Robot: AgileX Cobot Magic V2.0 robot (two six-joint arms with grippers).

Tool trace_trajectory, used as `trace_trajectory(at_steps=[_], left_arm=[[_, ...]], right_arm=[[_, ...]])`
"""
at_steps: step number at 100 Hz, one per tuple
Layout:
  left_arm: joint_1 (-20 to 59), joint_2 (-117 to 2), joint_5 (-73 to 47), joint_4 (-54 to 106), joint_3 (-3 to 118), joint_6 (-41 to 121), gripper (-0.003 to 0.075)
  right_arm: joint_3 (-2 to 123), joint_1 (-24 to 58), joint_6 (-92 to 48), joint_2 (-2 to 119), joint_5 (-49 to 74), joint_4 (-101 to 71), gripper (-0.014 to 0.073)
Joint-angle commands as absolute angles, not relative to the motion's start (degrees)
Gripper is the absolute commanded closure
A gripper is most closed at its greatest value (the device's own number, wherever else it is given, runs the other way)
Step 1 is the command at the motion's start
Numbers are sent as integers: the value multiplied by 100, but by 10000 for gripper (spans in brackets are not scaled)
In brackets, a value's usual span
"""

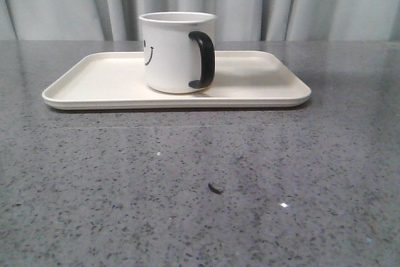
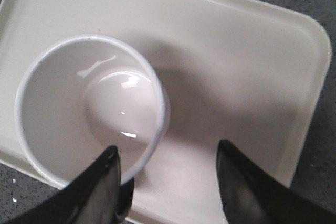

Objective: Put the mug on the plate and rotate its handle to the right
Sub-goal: 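Move the right gripper down into the mug's rim, then grip the mug rim with the right gripper, lift and rotate it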

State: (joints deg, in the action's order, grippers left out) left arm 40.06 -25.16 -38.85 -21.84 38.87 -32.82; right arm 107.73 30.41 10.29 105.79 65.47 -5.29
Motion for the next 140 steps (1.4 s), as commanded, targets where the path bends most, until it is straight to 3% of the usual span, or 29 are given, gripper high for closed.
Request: trace_trajectory(at_steps=[1,35,68,80,100,122,140], left_arm=[[4056,-2547,-3448,-2234,4028,-3335,739],[4056,-2547,-3448,-2234,4028,-3335,739],[4056,-2547,-3448,-2234,4028,-3335,739],[4056,-2547,-3448,-2234,4028,-3335,739],[4056,-2547,-3448,-2234,4028,-3335,739],[4056,-2547,-3448,-2234,4028,-3335,739],[4056,-2547,-3448,-2197,4028,-3335,739]], right_arm=[[11115,3050,1085,10524,6392,-717,172],[11175,3050,1156,10932,6377,-810,190],[11175,3050,1311,10932,6353,-810,571],[11175,3050,1348,10932,6351,-810,668],[11372,3044,1282,10912,6556,-810,661],[12323,3044,-136,10953,7533,-810,663],[12422,3039,-1298,10953,7598,-986,659]])
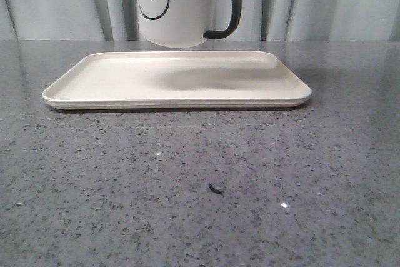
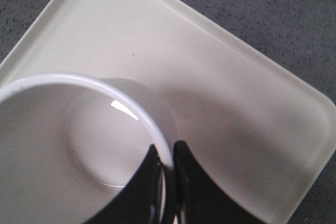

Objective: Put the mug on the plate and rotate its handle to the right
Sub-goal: 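Grip the mug rim with the right gripper, lift and rotate it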

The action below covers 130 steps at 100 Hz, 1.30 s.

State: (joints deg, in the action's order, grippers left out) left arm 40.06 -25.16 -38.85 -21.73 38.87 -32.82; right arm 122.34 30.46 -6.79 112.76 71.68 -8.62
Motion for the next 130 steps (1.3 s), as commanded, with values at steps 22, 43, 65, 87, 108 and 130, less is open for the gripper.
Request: trace_trajectory(at_steps=[22,43,65,87,108,130], left_arm=[[4056,-2547,-3469,-2060,4028,-3335,739],[4056,-2547,-3469,-2023,4028,-3335,739],[4056,-2547,-3469,-2023,4028,-3335,739],[4056,-2547,-3469,-2023,4028,-3335,739],[4056,-2547,-3469,-2023,4028,-3335,739],[4056,-2547,-3469,-2023,4028,-3335,739]], right_arm=[[12421,3044,-2479,10987,7664,-1086,659],[12413,3048,-3076,11020,7671,-1081,659],[12307,3048,-3184,11123,7672,-1086,659],[12004,3048,-3469,11154,7677,-1096,659],[11956,3048,-3536,11215,7672,-1096,659],[11956,3048,-3536,11255,7667,-1096,559]])
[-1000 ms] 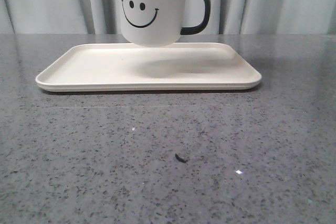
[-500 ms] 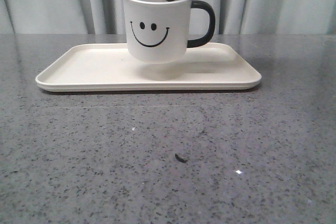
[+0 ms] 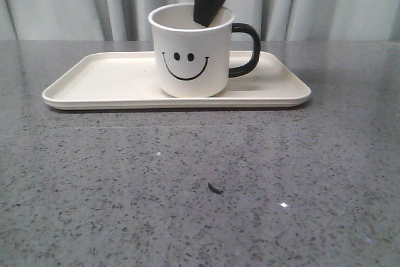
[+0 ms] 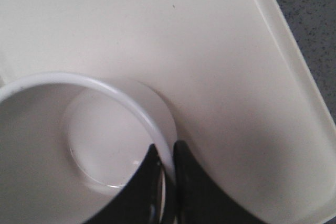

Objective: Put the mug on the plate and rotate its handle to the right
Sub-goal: 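Grip the mug rim with the right gripper, lift and rotate it, then set the mug down on the tray and release the right gripper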

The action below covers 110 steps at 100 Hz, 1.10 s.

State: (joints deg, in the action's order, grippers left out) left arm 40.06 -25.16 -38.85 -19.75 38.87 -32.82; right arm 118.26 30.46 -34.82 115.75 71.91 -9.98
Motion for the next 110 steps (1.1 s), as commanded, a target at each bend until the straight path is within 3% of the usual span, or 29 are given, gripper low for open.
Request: trace_trajectory(at_steps=[1,13,22,65,75,91,110], left_arm=[[4056,-2547,-3469,-2023,4028,-3335,739],[4056,-2547,-3469,-2023,4028,-3335,739],[4056,-2547,-3469,-2023,4028,-3335,739],[4056,-2547,-3457,-2094,4028,-3288,739],[4056,-2544,-3457,-2244,4028,-3288,739],[4056,-2477,-3444,-2384,4017,-3288,739],[4056,-2230,-3235,-2419,3839,-3288,739]], right_arm=[[11956,3048,-3536,11255,7667,-1096,536],[11956,3048,-3536,11255,7667,-1060,339],[11956,3048,-3531,11255,7640,-981,266],[11956,3041,-3169,10603,7489,-1020,270],[11948,3041,-3007,10400,7618,-1048,364],[11762,3041,-2976,9989,7623,-1165,672],[11061,3041,-2922,9281,7381,-1186,656]])
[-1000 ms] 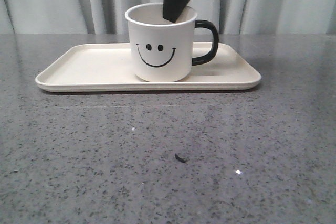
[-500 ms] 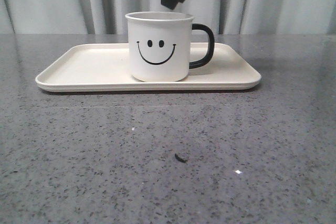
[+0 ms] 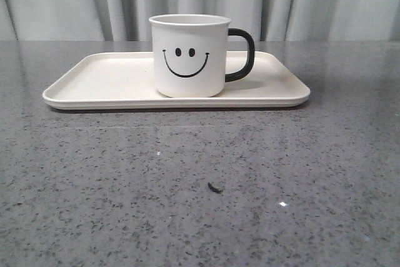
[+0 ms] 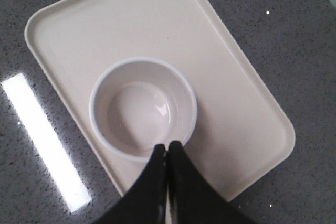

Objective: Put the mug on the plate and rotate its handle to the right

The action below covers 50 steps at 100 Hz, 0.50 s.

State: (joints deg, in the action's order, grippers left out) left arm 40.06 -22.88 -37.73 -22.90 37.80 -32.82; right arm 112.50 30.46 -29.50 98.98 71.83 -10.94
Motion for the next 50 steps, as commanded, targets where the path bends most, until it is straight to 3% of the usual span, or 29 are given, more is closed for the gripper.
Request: trace_trajectory(at_steps=[1,50], left_arm=[[4056,-2210,-3234,-2419,3831,-3288,739],[4056,-1809,-2793,-2419,3228,-3288,739]], right_arm=[[11019,3041,-2922,9213,7327,-1186,656],[7166,3041,-2624,6176,4303,-1192,656]])
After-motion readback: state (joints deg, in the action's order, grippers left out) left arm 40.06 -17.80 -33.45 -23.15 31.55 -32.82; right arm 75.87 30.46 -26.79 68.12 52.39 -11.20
